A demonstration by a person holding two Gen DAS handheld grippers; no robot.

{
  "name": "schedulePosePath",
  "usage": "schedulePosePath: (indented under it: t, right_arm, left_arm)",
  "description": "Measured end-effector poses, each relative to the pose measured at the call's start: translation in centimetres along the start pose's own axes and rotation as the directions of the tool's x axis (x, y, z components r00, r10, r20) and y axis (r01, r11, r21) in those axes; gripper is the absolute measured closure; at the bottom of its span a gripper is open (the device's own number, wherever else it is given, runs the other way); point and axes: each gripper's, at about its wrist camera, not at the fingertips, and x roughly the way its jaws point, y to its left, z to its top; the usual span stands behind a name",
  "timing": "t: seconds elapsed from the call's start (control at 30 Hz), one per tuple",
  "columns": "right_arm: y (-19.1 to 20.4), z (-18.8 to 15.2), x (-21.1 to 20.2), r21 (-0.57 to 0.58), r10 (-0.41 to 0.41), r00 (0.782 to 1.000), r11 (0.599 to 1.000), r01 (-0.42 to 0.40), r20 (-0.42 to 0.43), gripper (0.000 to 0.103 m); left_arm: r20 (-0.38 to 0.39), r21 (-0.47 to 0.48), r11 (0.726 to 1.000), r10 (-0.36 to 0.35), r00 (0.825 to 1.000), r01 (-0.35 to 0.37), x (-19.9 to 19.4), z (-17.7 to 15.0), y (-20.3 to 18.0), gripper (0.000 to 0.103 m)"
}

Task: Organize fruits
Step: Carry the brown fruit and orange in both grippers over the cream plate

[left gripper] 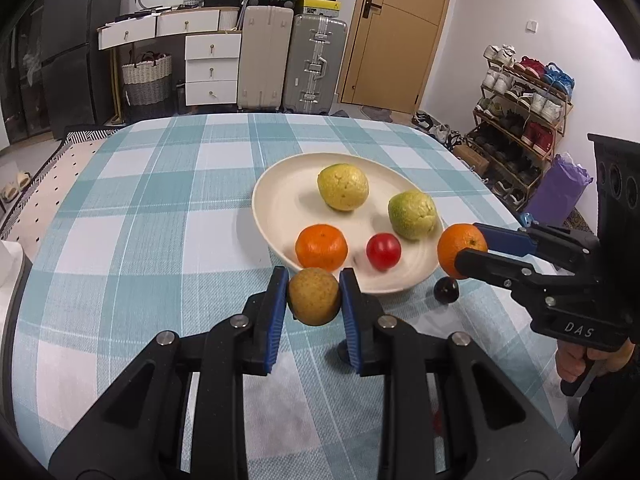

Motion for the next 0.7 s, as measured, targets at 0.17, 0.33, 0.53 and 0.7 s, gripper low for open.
schedulePosePath:
  t: [0.17,0.33,0.53,0.7]
  right_arm:
    - [-0.7,0.2,0.1,0.011,-0.011,1.000,1.000,0.011,-0.003,0.065]
    - [-1.2,0.4,0.2,0.030,-0.009,1.000,0.999,0.009,0.003,0.065]
    - [-1.5,0.6,0.9,0.048,-0.002,1.000,0.999,0.003,-0.009,0.065]
    - [-1.7,0.5,1.3,0.052,-0.009,1.000,0.999,0.010,-0.016,0.065]
  left_arm:
    - [0.011,0.016,1.000,-0.015,1.000,0.015,0.4,1.0,-0.8,0.079]
    - [0.020,0.027,1.000,-0.015,1.000,0.015,0.9,1.9,-1.1,0.079]
    - [0.017,0.030,0.999,-0.019,1.000,0.019,1.6,2.6,-1.4,0.079]
    - [0.008,0.038,0.999,-0.027,1.000,0.027,2.5,2.8,-1.6,0.079]
